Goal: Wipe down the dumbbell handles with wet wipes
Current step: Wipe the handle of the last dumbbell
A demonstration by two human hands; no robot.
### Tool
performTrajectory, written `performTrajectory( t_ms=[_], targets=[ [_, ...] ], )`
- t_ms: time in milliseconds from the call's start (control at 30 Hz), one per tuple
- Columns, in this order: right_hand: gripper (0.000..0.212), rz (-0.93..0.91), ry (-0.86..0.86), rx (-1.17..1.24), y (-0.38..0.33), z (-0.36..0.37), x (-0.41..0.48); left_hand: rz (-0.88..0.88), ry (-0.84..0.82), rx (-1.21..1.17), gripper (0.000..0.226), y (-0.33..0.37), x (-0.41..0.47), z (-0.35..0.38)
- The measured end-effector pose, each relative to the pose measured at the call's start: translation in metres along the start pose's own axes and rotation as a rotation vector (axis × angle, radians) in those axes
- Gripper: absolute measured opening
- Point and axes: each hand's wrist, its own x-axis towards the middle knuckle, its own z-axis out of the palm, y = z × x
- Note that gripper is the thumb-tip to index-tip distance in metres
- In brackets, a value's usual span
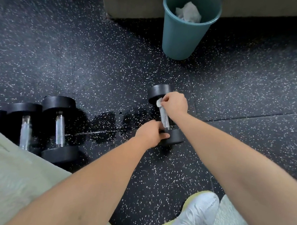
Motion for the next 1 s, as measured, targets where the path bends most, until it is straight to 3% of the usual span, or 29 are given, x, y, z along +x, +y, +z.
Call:
performTrajectory(
  t_ms=[100,233,400,567,667,733,1000],
  targets=[
    [0.019,-0.039,-0.009,-0.065,0.008,0.007,-0.012,-0.011,0.013,-0.024,0.024,-0.003,-0.001,-0.001],
    [0.017,-0.099,-0.158,-0.167,0.023,0.0,-0.022,-0.032,0.015,-0.093,0.018,-0.008,-0.003,-0.001],
    [0.02,-0.096,0.013,-0.059,0.006,-0.004,-0.005,-0.044,0.045,-0.087,0.02,-0.005,-0.006,0.0],
    [0.02,-0.084,0.015,-0.068,0.002,0.012,-0.013,-0.06,0.017,-0.051,0.022,-0.006,-0.007,-0.003],
    [0.017,-0.127,-0.087,-0.124,0.016,0.008,-0.023,-0.067,0.007,-0.078,0.012,-0.009,-0.01,-0.007],
    [0.015,-0.147,-0.158,-0.161,0.022,0.002,-0.027,-0.068,0.0,-0.095,0.018,-0.009,-0.013,-0.009],
    [0.02,-0.075,0.015,-0.008,-0.002,0.01,-0.008,-0.068,0.005,-0.104,0.041,-0.011,-0.014,-0.005]
  ],
)
